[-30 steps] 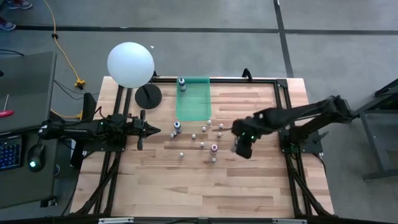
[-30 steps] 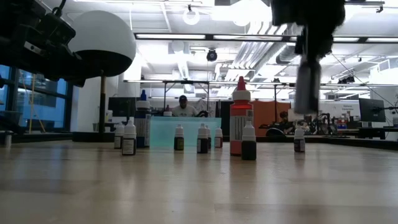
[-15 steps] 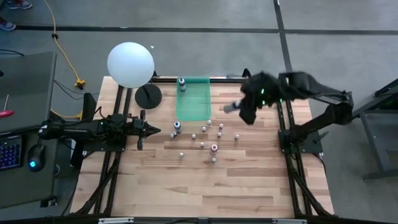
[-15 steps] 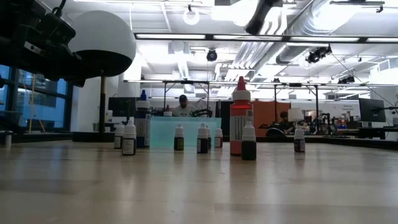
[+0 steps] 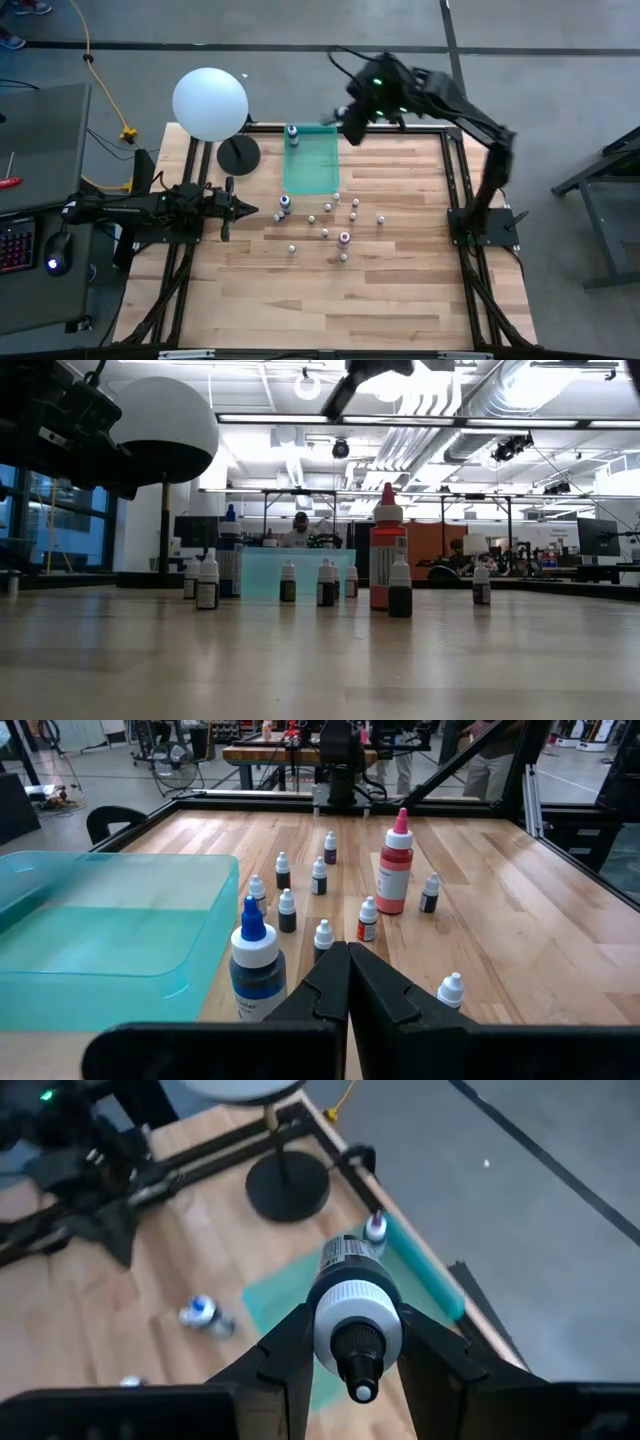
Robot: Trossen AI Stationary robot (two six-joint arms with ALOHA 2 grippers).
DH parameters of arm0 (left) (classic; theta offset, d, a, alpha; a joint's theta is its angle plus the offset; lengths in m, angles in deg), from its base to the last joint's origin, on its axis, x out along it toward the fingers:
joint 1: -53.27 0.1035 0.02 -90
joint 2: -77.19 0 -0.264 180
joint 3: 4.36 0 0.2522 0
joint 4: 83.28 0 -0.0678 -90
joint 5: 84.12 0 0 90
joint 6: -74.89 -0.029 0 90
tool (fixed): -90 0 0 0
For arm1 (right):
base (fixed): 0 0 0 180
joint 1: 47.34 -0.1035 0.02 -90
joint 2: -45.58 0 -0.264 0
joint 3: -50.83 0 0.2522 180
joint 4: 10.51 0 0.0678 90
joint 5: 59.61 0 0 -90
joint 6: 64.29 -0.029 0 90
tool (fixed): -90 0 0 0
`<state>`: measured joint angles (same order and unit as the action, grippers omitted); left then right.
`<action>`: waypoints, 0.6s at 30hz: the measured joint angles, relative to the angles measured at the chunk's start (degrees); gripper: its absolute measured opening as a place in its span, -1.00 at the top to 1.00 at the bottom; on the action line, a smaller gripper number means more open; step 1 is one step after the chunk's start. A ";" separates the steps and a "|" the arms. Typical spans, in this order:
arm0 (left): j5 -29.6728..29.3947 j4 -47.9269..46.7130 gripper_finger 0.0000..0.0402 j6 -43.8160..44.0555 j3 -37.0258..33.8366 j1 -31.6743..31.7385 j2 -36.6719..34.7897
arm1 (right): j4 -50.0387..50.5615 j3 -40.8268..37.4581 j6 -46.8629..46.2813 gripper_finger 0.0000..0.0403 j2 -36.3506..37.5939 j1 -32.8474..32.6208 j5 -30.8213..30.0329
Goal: Pick & Place food coloring
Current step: Put the large black food coloring bottle into the blue bin
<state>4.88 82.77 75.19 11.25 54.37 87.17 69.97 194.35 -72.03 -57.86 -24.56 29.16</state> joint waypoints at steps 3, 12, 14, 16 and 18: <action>-0.02 0.00 1.00 0.00 0.00 0.00 0.00 | -1.27 3.41 0.32 0.42 -6.07 2.36 0.99; -0.02 0.00 1.00 0.00 0.00 0.00 0.01 | -9.08 2.61 -1.15 0.44 -19.50 6.20 4.63; -0.02 0.00 1.00 0.00 0.00 0.00 0.00 | -8.96 2.46 -2.42 0.44 -22.13 6.37 4.59; -0.02 0.00 1.00 0.00 0.00 0.00 0.02 | -8.84 2.44 -3.84 0.43 -24.19 6.52 4.61; -0.02 0.00 1.00 0.00 0.00 0.00 0.02 | -9.24 2.45 -5.93 0.43 -25.85 6.62 4.66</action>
<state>4.86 82.77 75.19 11.25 54.37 87.19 60.73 196.80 -77.95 -83.71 -17.94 33.82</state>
